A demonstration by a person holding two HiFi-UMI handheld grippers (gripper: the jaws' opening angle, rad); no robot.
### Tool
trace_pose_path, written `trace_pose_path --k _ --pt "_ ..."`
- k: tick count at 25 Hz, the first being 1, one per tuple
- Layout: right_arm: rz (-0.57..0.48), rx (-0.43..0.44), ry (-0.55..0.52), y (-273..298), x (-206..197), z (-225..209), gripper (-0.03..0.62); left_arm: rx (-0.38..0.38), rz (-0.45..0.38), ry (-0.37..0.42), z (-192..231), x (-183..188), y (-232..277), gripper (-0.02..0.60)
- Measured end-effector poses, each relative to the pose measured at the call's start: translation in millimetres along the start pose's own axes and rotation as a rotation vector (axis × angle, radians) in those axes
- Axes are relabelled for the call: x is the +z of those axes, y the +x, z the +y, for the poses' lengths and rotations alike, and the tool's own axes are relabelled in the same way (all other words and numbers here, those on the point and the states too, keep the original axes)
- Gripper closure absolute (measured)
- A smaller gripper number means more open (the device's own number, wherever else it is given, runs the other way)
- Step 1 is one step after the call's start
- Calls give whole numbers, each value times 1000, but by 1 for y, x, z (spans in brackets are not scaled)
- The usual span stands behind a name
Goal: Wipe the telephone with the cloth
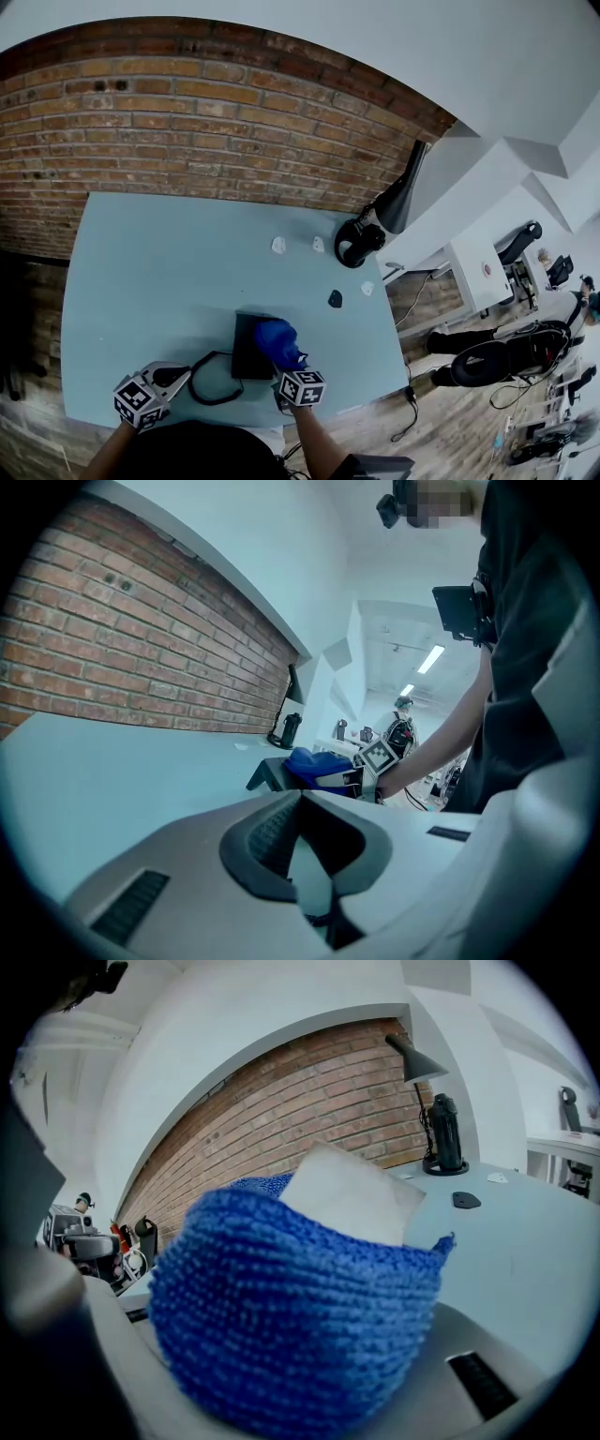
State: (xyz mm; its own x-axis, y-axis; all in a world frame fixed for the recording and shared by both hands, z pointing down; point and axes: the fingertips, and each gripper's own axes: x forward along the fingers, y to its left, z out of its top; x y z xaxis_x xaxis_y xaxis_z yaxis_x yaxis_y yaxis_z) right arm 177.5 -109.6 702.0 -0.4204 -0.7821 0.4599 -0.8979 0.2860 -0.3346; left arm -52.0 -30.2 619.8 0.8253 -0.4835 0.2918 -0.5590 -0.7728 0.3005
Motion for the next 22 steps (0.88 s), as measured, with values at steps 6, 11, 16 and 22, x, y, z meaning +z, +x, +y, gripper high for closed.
trace_pose_path --k 6,11,16,22 --pt "17 2 -1 -6 -13 1 454 -7 3 5 -2 -2 2 560" --pt "22 -4 8 -12 -22 3 454 -11 4 4 -4 -1 2 560" --pt "30 -17 30 -19 -35 4 454 -14 3 9 -4 -2 3 560" --pt "58 -17 23 -27 -51 8 454 -21 4 8 -6 -3 4 560"
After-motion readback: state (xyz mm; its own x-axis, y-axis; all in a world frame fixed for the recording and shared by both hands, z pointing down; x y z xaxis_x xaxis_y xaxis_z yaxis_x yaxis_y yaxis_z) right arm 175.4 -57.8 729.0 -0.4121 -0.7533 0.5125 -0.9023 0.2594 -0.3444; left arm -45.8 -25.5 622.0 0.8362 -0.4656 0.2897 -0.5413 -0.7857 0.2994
